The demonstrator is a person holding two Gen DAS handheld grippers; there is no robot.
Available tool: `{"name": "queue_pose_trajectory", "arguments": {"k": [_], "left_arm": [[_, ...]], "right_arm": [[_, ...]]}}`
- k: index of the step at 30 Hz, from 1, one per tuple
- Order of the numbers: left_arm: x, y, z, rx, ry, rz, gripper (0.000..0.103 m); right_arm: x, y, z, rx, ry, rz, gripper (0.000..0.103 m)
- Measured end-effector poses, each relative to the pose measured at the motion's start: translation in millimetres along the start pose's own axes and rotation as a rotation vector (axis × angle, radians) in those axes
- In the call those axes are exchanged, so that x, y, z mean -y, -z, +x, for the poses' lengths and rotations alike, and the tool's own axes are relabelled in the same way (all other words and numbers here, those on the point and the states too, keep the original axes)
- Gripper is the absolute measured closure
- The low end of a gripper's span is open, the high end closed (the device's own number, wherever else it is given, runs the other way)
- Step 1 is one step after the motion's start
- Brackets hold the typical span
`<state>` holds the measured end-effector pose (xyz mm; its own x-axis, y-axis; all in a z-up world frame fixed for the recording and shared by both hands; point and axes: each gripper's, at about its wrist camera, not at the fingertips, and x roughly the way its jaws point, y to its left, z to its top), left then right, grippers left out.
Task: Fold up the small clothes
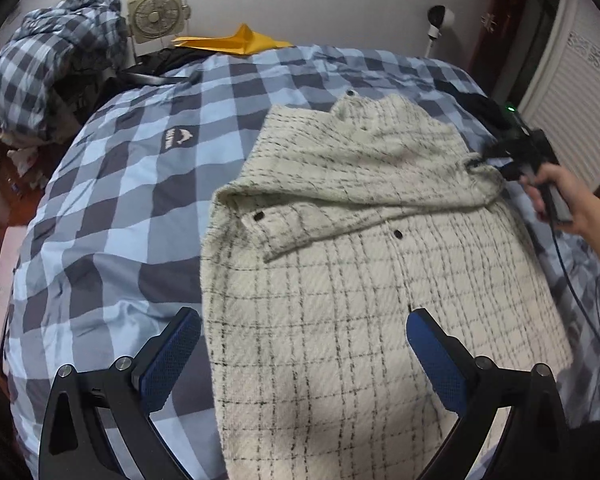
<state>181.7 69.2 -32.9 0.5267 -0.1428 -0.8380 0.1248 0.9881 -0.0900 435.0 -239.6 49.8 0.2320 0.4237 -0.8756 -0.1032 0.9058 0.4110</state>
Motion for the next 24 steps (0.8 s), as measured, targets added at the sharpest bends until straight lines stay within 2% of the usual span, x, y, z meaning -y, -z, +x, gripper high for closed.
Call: {"name": "queue_pose_trajectory", "arguments": {"k": [1,4,8,12,13,16,18,21,24], "left_arm": [[-2.3,-0.1,-0.2,0.001,-0.002,-0.01,0.0],[-10.9,0.5,-0.6,0.001,0.013,-0.051,0.0],[-24.2,1.6,-0.1,0.001,0.021,-0.11,0.0],[-33.1,2.8,1.3,0.002,-0.002,-0.14,0.0],[-35.1,2.8,1.4,0.004,0.001,-0.148,0.0],[-40.2,2.0,0.5,0.011,0.021,-0.182,0.0],[-41.0,2.0,1.0,0.012,0.023,-0.19,0.0],[-40.1,2.3,2.8,0.008,0.016,-0.186,0.0],[-38.8,2.8,5.5,-0.002,0.021,-0.184,0.0]], "right_arm": [[-4.9,4.3,-3.5,-0.008,-0.019,-0.011,0.1],[-26.6,11.1,-32.8,0.042,-0.079,-0.037,0.1],[-89.3,3.3,-101.8,0.157,-0.193,-0.102,0.1],[-179.6,-2.2,-178.9,0.212,-0.334,-0.204,0.1],[-212.6,-0.6,-205.1,0.223,-0.376,-0.247,0.1],[-272.0,11.5,-265.4,0.287,-0.482,-0.361,0.1],[-297.3,22.4,-300.0,0.33,-0.554,-0.416,0.1],[-293.0,25.6,-311.2,0.34,-0.596,-0.444,0.101],[-249.0,24.6,-279.9,0.317,-0.546,-0.4,0.101]]}}
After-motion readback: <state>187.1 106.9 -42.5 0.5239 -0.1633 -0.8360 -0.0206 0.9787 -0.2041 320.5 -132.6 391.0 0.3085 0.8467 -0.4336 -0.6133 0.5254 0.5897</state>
